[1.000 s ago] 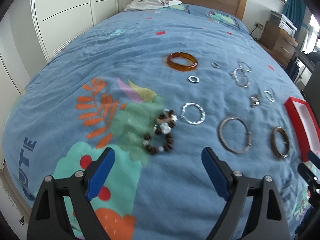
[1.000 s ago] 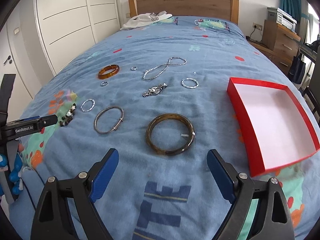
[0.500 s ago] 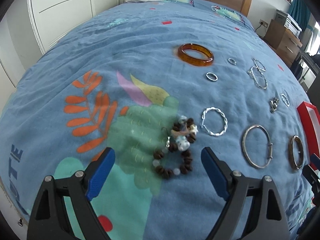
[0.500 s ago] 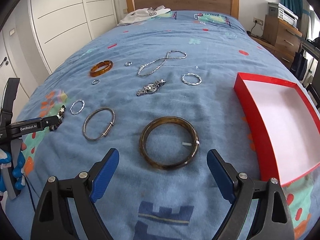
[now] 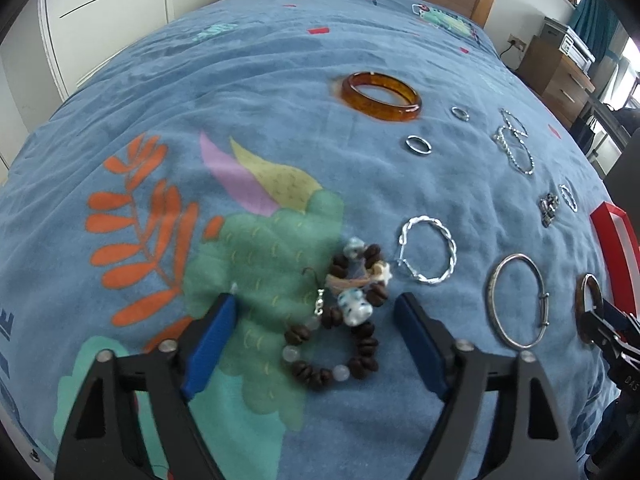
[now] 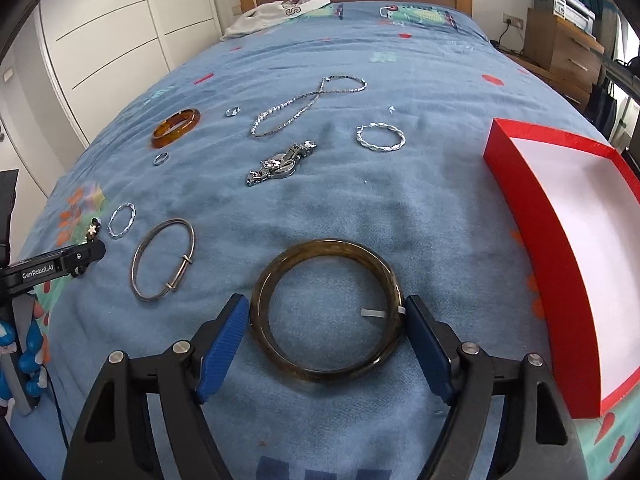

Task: Organize jewelry
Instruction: 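Grasp the beaded bracelet with the left tool while the right tool grasps the tortoiseshell bangle, then carry the beaded bracelet and tortoiseshell bangle into the red box with both tools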

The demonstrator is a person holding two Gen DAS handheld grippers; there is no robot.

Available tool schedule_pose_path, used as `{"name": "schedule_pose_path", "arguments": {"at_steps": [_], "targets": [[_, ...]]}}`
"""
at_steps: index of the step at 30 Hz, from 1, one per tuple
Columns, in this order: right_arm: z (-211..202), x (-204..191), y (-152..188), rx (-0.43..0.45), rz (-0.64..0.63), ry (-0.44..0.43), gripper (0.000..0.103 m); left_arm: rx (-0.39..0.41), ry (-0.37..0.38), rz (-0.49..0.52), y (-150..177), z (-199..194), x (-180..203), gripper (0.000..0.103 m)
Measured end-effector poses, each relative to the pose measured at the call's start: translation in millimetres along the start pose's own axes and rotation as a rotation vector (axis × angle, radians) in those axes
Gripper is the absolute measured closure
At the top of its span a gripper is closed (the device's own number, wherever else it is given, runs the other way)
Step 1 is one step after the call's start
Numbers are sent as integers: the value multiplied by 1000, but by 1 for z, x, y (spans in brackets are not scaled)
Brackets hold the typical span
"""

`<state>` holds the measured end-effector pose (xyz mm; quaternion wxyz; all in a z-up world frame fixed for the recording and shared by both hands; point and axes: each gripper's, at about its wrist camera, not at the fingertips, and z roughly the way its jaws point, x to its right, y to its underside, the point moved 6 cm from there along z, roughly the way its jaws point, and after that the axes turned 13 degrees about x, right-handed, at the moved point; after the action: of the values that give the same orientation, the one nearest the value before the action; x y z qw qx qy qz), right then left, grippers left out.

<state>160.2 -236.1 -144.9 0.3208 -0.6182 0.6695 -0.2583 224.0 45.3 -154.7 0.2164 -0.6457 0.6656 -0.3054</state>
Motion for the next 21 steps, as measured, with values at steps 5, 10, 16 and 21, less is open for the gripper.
{"name": "schedule_pose_path", "arguments": {"at_steps": [5,10,16,21], "targets": [[1,1,1,-3,-8,-23,26,7,0,9,-1,0,1,66],[-1,0,-1,-3,-24,-40,26,23,-20,-13,-3,-10,-3,89],[-12,-2,-7,22,-26,-61,26,58,-40,-17,-8,-32,-3,89],[-30,-2,-18,63,-17,-72,26,74,-28,-11,-14,-51,4,89]]}}
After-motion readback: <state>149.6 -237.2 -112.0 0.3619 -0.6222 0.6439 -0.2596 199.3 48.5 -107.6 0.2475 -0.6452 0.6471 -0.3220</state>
